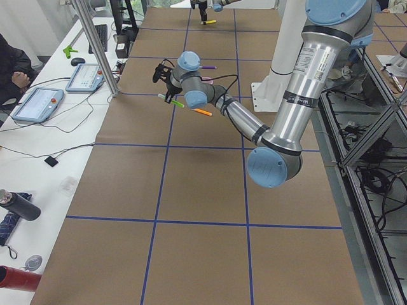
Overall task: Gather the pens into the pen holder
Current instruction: 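Carry the upright green marker with the left gripper toward the cup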
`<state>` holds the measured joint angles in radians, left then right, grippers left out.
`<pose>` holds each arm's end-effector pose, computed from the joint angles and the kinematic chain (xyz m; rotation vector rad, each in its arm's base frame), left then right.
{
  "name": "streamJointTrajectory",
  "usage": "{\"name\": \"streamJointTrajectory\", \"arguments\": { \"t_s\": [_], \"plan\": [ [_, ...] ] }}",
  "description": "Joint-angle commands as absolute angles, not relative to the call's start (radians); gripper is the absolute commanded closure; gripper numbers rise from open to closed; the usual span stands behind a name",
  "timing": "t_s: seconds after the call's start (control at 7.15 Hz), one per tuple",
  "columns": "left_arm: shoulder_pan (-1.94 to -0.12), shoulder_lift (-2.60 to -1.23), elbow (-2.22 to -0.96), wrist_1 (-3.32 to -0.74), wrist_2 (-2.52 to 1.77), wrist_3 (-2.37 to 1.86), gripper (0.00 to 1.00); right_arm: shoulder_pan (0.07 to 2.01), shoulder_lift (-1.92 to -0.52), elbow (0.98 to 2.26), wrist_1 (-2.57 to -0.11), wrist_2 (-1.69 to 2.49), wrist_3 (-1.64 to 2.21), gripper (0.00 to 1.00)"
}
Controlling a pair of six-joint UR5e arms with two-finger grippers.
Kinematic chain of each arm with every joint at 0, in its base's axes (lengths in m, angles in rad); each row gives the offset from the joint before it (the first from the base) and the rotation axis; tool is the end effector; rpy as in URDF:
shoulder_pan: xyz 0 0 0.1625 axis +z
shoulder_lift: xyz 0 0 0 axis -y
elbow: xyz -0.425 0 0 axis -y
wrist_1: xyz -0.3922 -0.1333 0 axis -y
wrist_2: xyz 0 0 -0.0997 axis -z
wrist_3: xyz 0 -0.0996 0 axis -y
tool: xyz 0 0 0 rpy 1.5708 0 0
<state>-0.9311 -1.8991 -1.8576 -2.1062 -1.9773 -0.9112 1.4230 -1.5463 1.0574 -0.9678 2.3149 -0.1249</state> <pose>0.2718 -0.5226 0.2848 0.5560 1.0484 -0.0051 -0.0032 -0.4687 0.8330 0.1007 -0.7474 -0.3022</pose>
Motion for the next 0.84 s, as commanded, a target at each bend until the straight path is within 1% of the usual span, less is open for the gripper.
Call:
{"name": "streamJointTrajectory", "arguments": {
  "t_s": [0.0, 0.14, 0.42, 0.7],
  "plan": [
    [-0.931, -1.899, -1.858, -2.106, -1.977, -0.911, 1.0, 1.424, -1.546, 1.06, -0.968, 2.315, -0.132, 0.9],
    [-0.931, -1.901, -1.858, -2.106, -1.979, -0.911, 1.0, 1.424, -1.546, 1.065, -0.968, 2.315, -0.135, 1.0],
    [-0.931, -1.905, -1.859, -2.105, -1.979, -0.913, 1.0, 1.424, -1.549, 1.063, -0.966, 2.315, -0.137, 1.0],
    [-0.927, -1.937, -1.861, -2.105, -1.962, -0.913, 1.0, 1.425, -1.543, 1.107, -0.969, 2.321, -0.133, 1.0]
  ]
}}
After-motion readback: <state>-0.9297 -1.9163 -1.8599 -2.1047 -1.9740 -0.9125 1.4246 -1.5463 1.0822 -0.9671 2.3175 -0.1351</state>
